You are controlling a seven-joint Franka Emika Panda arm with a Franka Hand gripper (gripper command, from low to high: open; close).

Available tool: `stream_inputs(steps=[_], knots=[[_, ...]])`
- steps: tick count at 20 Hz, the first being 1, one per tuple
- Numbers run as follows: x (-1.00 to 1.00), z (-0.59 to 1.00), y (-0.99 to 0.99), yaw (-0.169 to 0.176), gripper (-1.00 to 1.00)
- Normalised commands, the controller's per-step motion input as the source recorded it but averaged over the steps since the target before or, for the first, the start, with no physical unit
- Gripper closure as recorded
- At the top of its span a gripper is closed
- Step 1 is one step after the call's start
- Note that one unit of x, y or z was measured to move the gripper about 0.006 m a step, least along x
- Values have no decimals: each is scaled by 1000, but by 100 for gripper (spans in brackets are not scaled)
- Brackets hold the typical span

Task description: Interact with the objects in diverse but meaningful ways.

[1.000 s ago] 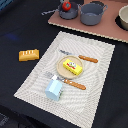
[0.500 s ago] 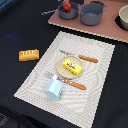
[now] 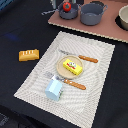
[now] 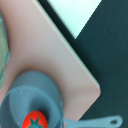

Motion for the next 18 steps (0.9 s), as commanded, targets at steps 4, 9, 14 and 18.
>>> stream_inputs(steps=[4,9,14,18], knots=[[0,-242,-1000,0,-100],[-13,-431,-969,15,-100],[-82,-433,-658,156,-100],[-297,-262,-286,220,-100]])
